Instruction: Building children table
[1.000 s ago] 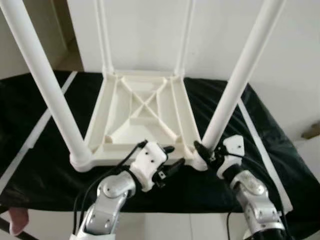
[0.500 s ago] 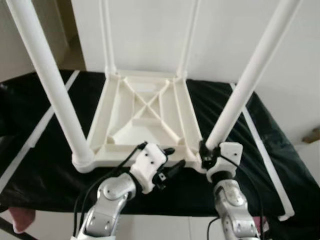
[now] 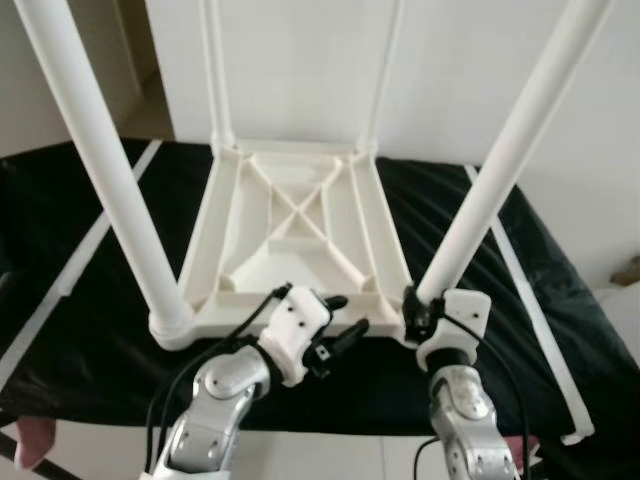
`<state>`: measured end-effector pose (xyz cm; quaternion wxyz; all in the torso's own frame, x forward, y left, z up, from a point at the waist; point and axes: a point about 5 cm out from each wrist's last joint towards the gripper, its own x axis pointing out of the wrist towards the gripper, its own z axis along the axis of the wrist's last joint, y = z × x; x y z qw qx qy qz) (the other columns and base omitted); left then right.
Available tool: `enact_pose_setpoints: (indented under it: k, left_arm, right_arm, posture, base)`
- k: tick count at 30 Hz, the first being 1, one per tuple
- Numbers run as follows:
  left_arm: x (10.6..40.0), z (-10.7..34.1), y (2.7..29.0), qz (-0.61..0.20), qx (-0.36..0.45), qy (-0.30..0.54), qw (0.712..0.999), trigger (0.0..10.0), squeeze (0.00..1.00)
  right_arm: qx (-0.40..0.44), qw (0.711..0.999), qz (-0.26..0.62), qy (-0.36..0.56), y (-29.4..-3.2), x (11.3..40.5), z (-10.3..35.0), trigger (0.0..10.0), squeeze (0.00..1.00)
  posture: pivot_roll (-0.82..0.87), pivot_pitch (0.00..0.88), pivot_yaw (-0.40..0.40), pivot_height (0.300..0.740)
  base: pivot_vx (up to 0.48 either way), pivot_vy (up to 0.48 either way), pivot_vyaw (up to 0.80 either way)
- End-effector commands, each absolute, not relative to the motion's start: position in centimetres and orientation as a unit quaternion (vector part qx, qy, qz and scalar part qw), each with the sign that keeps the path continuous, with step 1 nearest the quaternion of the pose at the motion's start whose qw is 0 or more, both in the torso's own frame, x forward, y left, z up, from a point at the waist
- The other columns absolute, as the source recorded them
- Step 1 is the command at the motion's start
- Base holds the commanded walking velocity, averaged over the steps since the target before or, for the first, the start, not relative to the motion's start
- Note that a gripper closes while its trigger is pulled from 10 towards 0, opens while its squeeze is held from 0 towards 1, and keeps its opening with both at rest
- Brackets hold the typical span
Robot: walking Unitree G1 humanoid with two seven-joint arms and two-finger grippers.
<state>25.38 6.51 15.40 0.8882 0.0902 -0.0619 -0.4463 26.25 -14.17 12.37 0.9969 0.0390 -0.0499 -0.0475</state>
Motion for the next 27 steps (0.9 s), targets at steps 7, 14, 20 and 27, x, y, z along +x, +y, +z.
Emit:
enact_pose_setpoints:
  k: [7,14,20,27]
  left_arm:
    - [25.4,15.7,6.5,-0.412,0.076,-0.062,0.906,10.0,0.0]
    - [25.4,15.7,6.4,-0.412,0.074,-0.062,0.906,10.0,0.0]
    - [25.7,15.9,6.5,-0.417,0.076,-0.061,0.904,10.0,0.0]
    - [25.8,15.9,6.6,-0.424,0.062,-0.055,0.902,10.0,1.0]
  right_arm:
    - [0.046,0.995,0.058,-0.06,-14.3,25.9,13.3,10.0,0.0]
    - [0.02,0.985,0.16,-0.067,-15.6,26.0,14.2,10.0,0.0]
    - [-0.039,0.962,0.267,-0.048,-17.3,27.8,14.6,10.0,0.0]
    - [-0.049,0.954,0.292,-0.04,-17.4,28.4,14.7,10.0,0.0]
  posture:
    - [-0.09,0.114,-0.026,0.74]
    - [-0.09,0.117,-0.024,0.74]
    - [-0.09,0.115,-0.021,0.74]
    - [-0.09,0.11,-0.022,0.74]
  base:
    - [0.0,0.0,0.0]
    - [0.0,0.0,0.0]
    - [0.0,0.0,0.0]
    - [0.0,0.0,0.0]
